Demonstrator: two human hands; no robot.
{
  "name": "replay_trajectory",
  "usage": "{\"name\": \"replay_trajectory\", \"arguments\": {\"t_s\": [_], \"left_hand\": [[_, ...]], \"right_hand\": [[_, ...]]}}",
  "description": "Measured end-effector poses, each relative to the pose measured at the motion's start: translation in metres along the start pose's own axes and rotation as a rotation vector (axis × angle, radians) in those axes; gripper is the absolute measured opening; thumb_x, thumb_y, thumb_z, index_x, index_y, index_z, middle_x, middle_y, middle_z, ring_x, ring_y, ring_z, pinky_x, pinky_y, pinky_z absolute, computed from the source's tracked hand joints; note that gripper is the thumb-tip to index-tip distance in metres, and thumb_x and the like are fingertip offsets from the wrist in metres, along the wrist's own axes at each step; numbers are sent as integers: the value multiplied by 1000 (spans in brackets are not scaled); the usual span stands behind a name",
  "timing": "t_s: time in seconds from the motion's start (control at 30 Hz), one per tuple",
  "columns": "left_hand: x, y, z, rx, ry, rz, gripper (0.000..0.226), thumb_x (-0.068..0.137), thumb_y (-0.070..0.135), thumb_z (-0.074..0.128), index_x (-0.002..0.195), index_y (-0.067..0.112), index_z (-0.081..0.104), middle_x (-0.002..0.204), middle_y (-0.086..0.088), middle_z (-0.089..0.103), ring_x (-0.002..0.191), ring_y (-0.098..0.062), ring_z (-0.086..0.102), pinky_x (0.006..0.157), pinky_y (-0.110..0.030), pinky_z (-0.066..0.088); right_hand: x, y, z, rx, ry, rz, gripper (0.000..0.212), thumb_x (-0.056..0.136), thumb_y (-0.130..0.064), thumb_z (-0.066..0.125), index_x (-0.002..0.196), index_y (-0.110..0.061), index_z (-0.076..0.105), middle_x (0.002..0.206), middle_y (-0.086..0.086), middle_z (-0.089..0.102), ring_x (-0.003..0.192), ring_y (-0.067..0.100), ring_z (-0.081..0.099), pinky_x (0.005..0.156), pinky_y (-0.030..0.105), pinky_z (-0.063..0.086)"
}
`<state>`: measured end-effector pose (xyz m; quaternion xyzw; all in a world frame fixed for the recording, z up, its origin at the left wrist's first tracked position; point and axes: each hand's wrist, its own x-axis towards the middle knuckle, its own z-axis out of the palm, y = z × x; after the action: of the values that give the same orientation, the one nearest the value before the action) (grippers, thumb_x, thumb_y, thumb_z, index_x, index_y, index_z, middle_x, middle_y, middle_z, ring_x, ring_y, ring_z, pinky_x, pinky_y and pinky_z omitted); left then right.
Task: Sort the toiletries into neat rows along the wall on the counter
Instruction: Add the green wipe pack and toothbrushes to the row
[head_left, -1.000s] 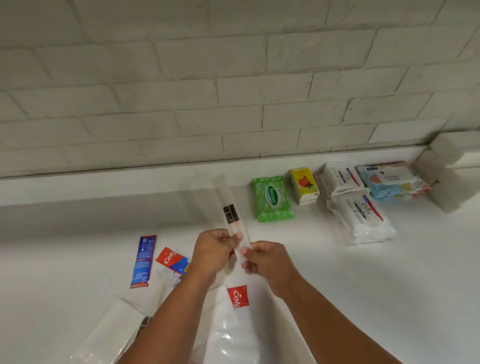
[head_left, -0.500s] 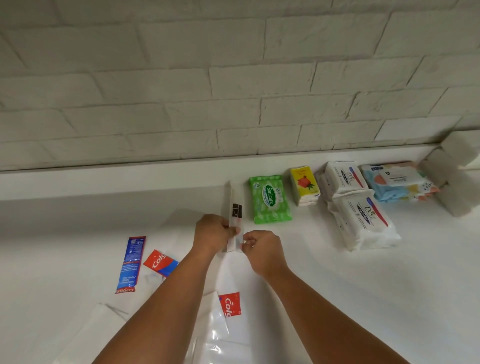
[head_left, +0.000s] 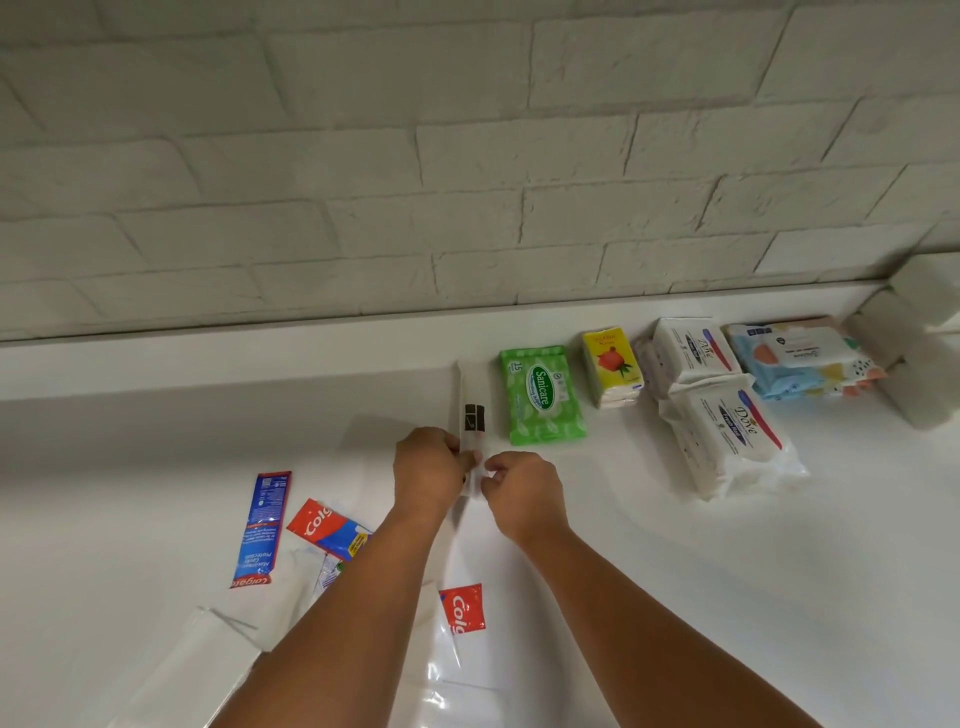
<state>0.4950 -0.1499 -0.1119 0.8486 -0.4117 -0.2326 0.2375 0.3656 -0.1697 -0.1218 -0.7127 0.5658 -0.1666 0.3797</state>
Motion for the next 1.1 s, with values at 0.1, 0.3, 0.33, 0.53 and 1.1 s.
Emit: {"name": "replay_trajectory", "arguments": {"t_s": [0.1,0.3,0.33,0.53,1.1], "left_hand": [[0,-2,1,-17,-1,-17,39,82,36,77,58,9,62,60,-9,68,60,-24,66,55,-27,45],[1,3,-1,-48,-16,-15,36,80,35,79,66,4,67,65,-10,70,64,-26,67,58,-29,48],[1,4,-1,-44,-20,-12,37,80,35,79,65,4,66,66,-11,70,62,-27,66,57,-28,47],[2,4,-5,31,-29,29,43,82,41,75,58,10,57,58,-8,61,57,-25,58,52,-27,39],[-116,-56,-88,11,-73,428,19,92,22,69,109,19,73,95,9,69,83,-7,65,76,-11,47]], "right_hand": [[-1,0,0,-10,13,-1,28,88,-17,61,115,-17,71,109,3,73,101,19,67,90,27,51],[-3,0,2,2,46,16,29,89,-17,60,116,-16,70,111,4,73,102,20,67,92,28,51],[-3,0,2,5,52,22,29,89,-17,60,116,-15,70,111,4,73,102,20,67,93,28,51],[-7,0,-1,1,72,33,30,90,-18,60,118,-13,69,112,6,72,103,22,66,94,29,51],[-121,-23,-7,-37,-21,-193,30,86,-27,68,115,-20,68,105,-7,67,85,1,56,85,17,45]]}}
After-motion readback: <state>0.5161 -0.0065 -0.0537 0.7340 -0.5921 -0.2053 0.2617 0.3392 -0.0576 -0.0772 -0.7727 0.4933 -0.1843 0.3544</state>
